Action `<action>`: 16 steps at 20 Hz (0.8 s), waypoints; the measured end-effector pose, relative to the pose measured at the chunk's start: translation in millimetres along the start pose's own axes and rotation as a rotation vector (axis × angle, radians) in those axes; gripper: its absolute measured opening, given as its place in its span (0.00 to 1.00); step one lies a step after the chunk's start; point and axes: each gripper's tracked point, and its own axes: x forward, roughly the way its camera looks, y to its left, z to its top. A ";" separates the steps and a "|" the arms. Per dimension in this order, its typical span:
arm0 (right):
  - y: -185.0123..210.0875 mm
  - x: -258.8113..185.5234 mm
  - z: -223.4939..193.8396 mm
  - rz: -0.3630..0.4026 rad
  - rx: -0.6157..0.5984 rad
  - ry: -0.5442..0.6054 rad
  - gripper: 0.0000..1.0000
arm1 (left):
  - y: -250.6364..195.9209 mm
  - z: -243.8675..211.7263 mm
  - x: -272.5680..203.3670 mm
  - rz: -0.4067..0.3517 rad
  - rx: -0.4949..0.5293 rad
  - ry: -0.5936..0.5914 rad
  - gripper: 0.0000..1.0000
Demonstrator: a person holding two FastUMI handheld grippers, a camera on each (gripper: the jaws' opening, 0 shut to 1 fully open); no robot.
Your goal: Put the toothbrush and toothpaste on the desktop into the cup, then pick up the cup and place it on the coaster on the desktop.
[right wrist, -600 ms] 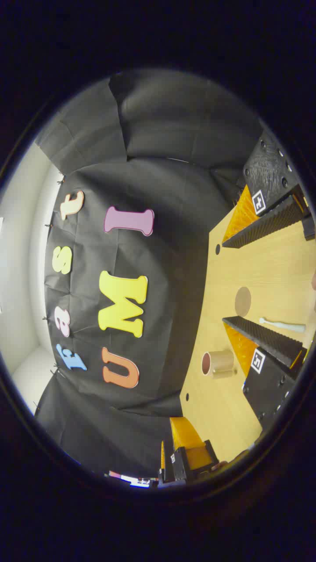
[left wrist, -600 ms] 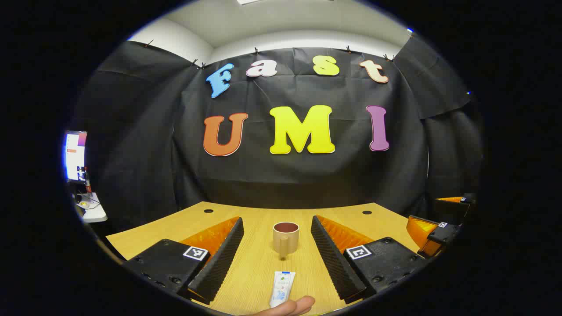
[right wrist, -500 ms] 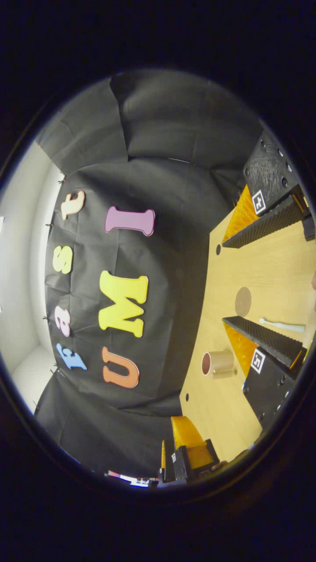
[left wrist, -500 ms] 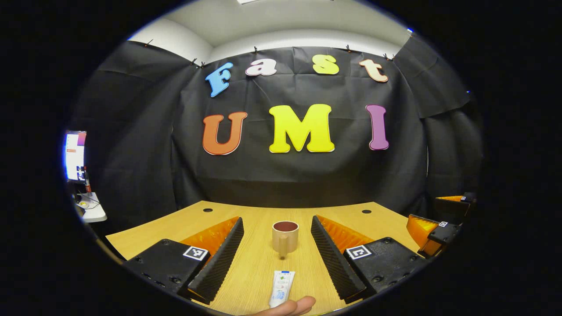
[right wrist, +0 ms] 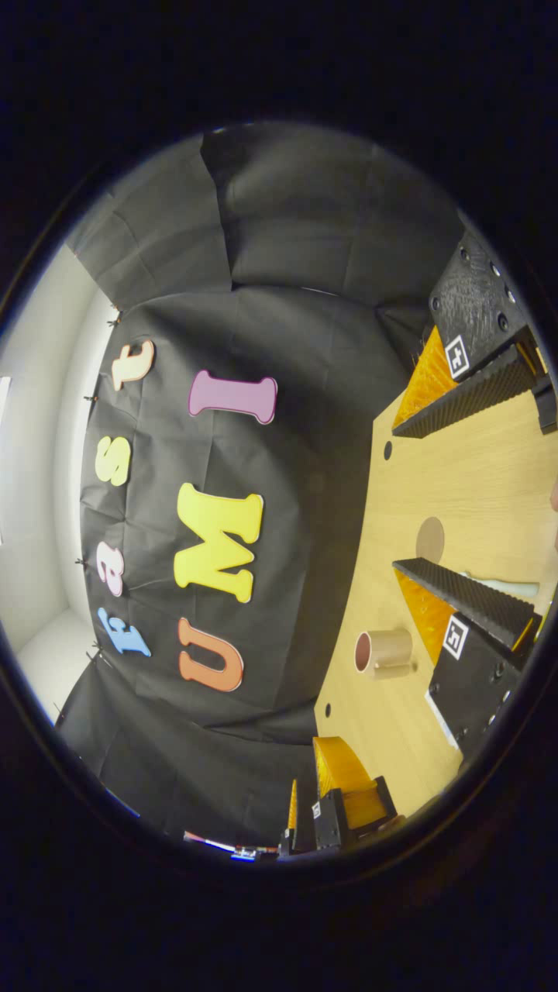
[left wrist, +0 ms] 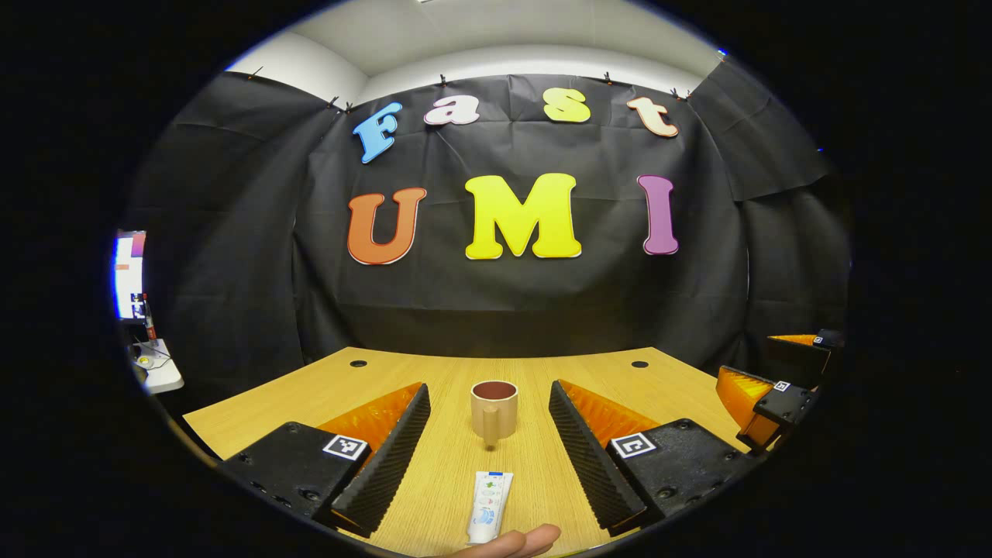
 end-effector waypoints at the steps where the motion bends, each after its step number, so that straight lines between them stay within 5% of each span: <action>1: 0.2 0.4 1.2 -0.001 0.006 -0.001 0.94 | -0.4 -1.0 1.2 0.000 -0.001 0.004 0.98; 10: -8.7 3.6 -0.6 -0.020 0.044 0.007 0.94 | -1.3 -13.0 5.2 0.001 -0.002 0.043 0.98; 16: -18.0 6.9 0.3 -0.036 0.047 0.004 0.96 | -4.9 -63.1 12.9 -0.009 0.042 0.196 0.98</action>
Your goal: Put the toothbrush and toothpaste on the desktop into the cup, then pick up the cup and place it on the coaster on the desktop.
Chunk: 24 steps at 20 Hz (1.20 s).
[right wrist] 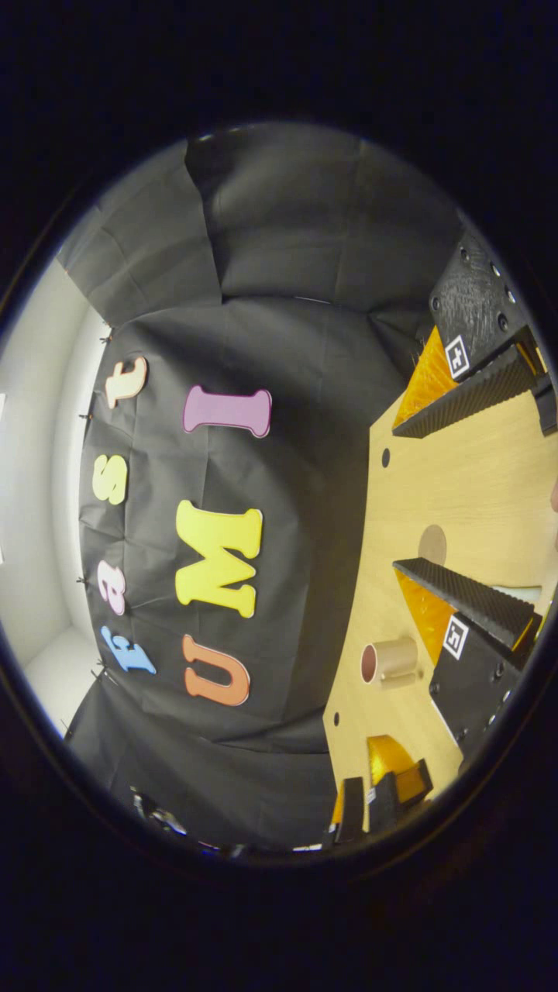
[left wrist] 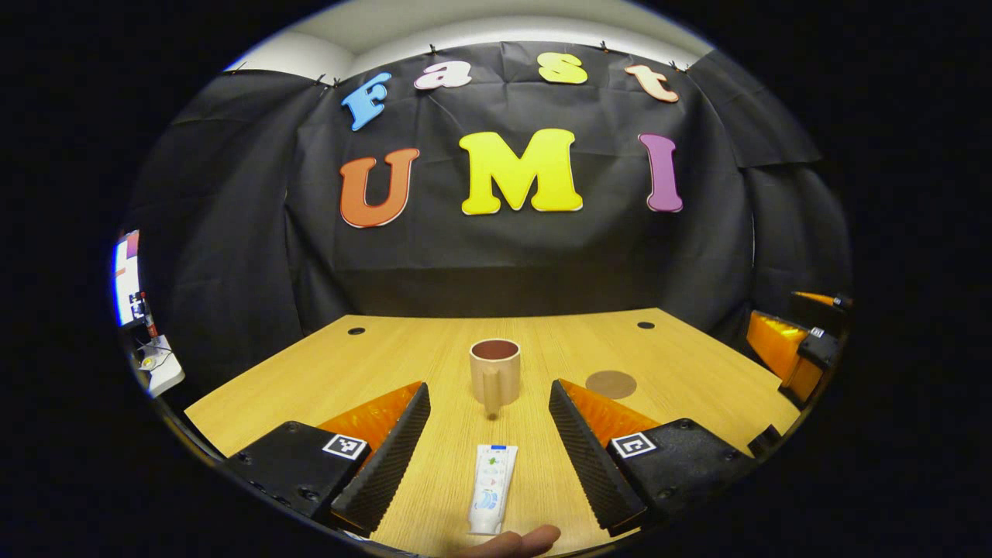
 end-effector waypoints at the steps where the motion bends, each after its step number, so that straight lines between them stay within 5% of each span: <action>1: -2.8 1.2 0.8 -0.006 0.006 -0.001 0.96 | -0.5 -17.6 4.6 -0.004 0.007 0.049 0.98; 7: -5.3 7.8 -7.0 -0.002 0.038 0.031 0.94 | -11.2 -114.4 2.6 -0.046 -0.040 0.345 0.99; 13: -4.0 15.7 -21.4 0.013 0.062 0.091 0.96 | -5.7 -146.0 3.4 -0.048 -0.048 0.458 0.93; 17: -3.9 18.1 -25.7 0.010 0.059 0.106 0.94 | -9.0 -152.7 3.9 -0.050 -0.033 0.470 0.83; 18: -2.8 17.6 -26.5 0.013 0.061 0.107 0.94 | -11.3 -152.2 5.2 -0.055 -0.033 0.467 0.73; 19: -2.7 17.9 -26.8 0.014 0.061 0.108 0.95 | -10.1 -151.4 5.8 -0.056 -0.030 0.464 0.75; 20: -2.7 18.9 -27.0 0.013 0.061 0.109 0.94 | -10.1 -149.2 8.4 -0.062 -0.032 0.455 0.61; 23: 0.2 21.6 -32.2 0.021 0.062 0.124 0.94 | -10.2 -148.3 8.6 -0.083 -0.042 0.434 0.45; 24: 3.1 22.7 -34.8 0.033 0.066 0.129 0.95 | -9.7 -148.2 10.1 -0.083 -0.045 0.431 0.50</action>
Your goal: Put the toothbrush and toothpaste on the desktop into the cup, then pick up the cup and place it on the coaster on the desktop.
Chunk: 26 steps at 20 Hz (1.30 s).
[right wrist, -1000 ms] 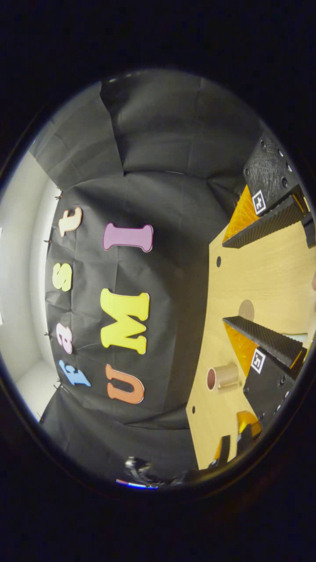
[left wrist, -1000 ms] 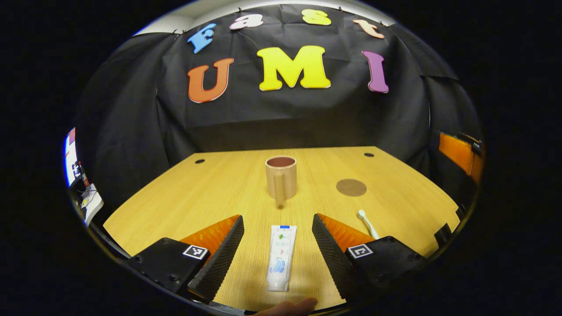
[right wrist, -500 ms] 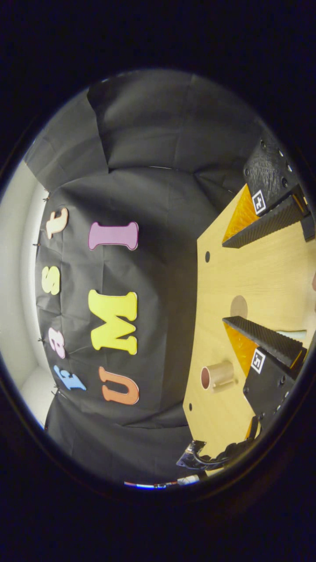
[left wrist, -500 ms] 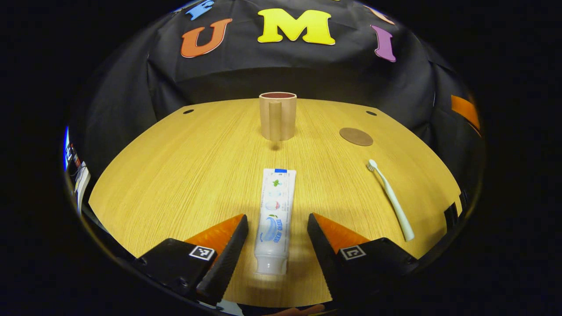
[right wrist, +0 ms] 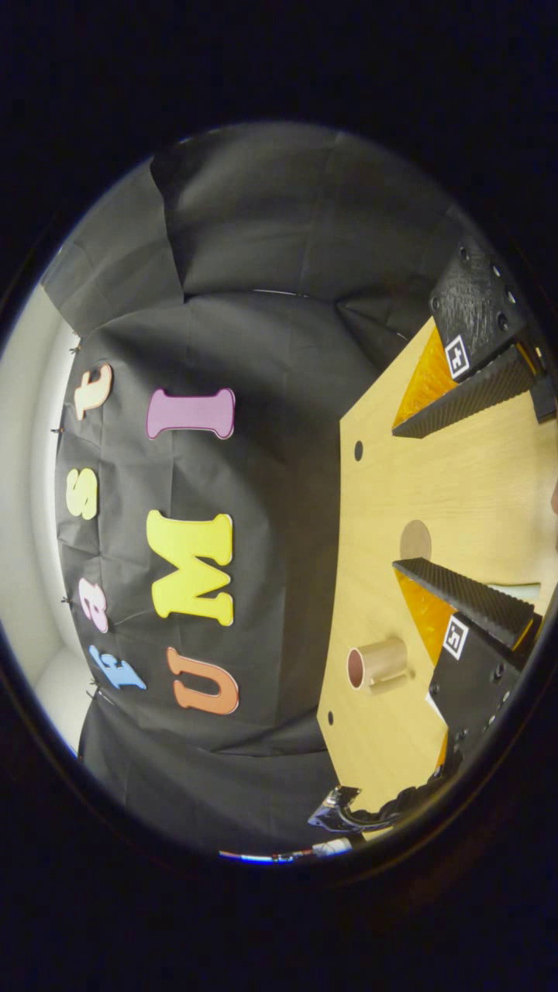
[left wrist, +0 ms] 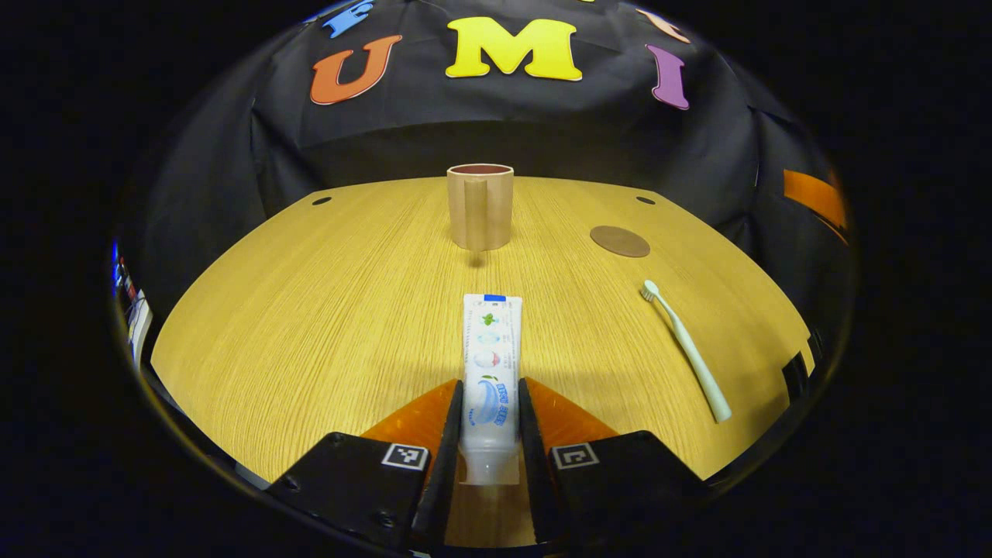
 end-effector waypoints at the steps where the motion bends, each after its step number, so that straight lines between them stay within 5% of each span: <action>1: 4.2 1.1 -1.4 0.021 0.008 0.004 0.94 | -1.8 -0.2 -0.4 -0.007 -0.003 -0.003 0.43; 6: 27.9 14.2 -27.2 0.100 0.003 0.070 0.95 | -6.8 30.9 -17.4 -0.009 -0.013 -0.111 0.41; 13: 45.9 38.9 -81.8 0.096 -0.017 0.229 0.95 | -9.0 117.9 -60.0 -0.004 -0.055 -0.346 0.46; 18: 66.9 42.1 -121.8 0.134 -0.016 0.343 0.95 | -18.6 179.8 -88.8 -0.035 -0.106 -0.494 0.40; 26: 93.3 40.2 -161.4 0.164 -0.014 0.462 0.95 | -13.5 183.5 -96.4 -0.021 -0.089 -0.533 0.41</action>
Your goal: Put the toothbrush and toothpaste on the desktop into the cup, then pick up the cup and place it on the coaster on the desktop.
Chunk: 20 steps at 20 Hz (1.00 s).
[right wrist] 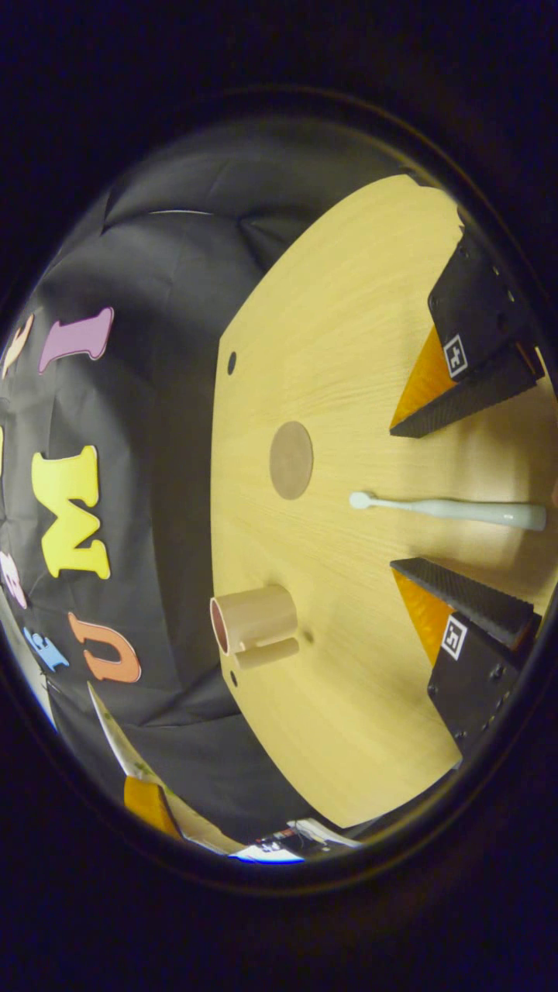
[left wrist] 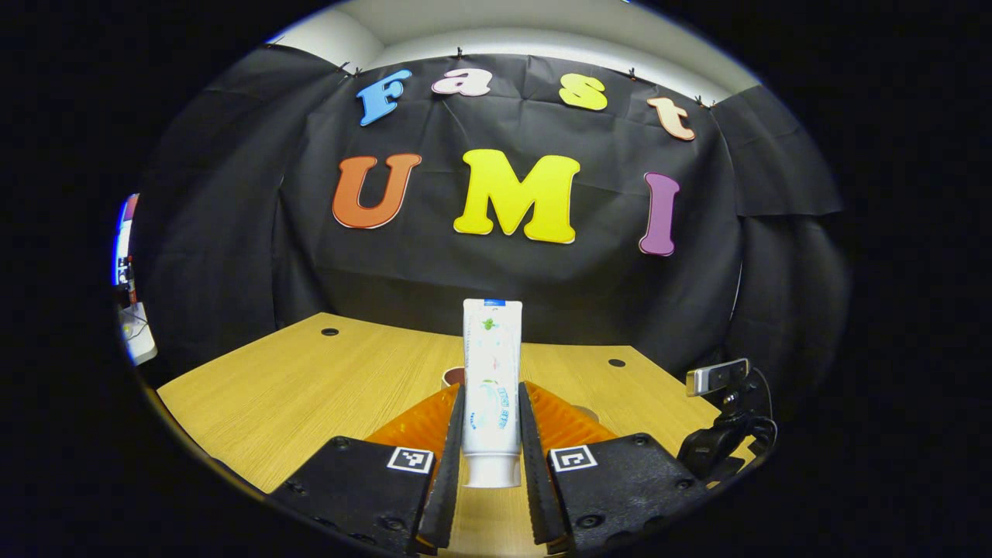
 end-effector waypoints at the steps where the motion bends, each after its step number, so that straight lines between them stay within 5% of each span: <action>1: -1.3 2.4 -4.0 -0.005 0.002 0.018 0.94 | -0.3 -1.1 -1.1 0.000 0.002 0.006 0.41; 5: -2.2 3.5 -7.7 -0.002 0.018 0.044 0.76 | -1.4 -3.8 -1.2 -0.015 0.002 0.012 0.41; 7: -7.6 4.3 -8.3 -0.013 0.044 0.044 0.48 | -0.4 -5.6 -1.0 -0.015 0.007 0.016 0.41; 8: -7.5 4.5 -9.2 -0.006 0.057 0.050 0.19 | -0.1 -6.5 -0.6 -0.013 0.008 0.020 0.41; 9: -7.0 5.4 -9.0 0.000 0.046 0.048 0.10 | 0.1 -10.3 0.7 -0.013 0.009 0.026 0.41; 16: -11.6 4.1 -3.5 0.058 0.101 0.026 0.03 | 2.3 -23.0 5.0 -0.012 0.014 0.059 0.41; 20: -14.3 -18.5 25.2 0.061 0.104 -0.091 0.03 | 6.6 -21.0 6.7 0.003 -0.007 0.056 0.41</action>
